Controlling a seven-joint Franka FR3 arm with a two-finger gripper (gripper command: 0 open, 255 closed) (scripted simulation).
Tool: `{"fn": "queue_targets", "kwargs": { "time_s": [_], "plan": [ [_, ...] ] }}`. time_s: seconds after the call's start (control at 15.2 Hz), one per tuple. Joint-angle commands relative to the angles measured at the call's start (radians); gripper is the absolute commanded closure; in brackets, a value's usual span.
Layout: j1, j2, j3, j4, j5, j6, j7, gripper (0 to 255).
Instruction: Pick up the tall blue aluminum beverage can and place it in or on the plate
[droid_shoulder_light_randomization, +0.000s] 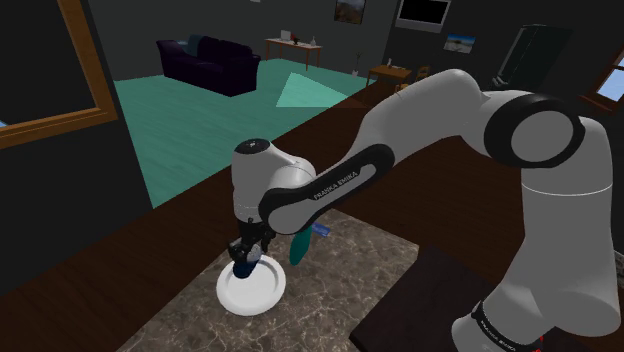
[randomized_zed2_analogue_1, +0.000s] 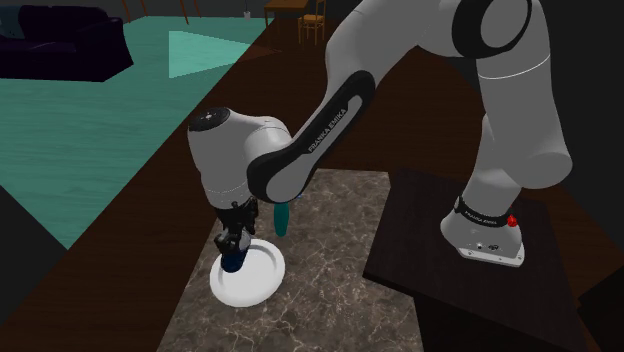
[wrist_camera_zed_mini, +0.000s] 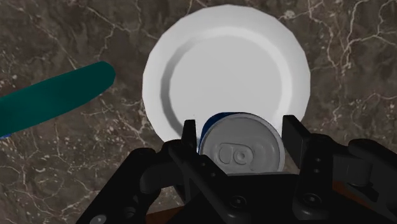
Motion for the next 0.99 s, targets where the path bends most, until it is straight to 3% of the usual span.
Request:
{"fn": "queue_targets", "kwargs": {
  "time_s": [0.0, 0.26, 0.33, 0.66, 0.92],
  "plan": [
    [0.000, 0.000, 0.000, 0.000, 0.000, 0.001, 0.000, 255],
    [0.000, 0.000, 0.000, 0.000, 0.000, 0.001, 0.000, 255],
    [0.000, 0.000, 0.000, 0.000, 0.000, 0.001, 0.000, 0],
    [0.000, 0.000, 0.000, 0.000, 0.000, 0.001, 0.000, 0],
    [-0.015, -0.072, 0.022, 0.028, 0.037, -0.095, -0.023, 0]
  ]
}}
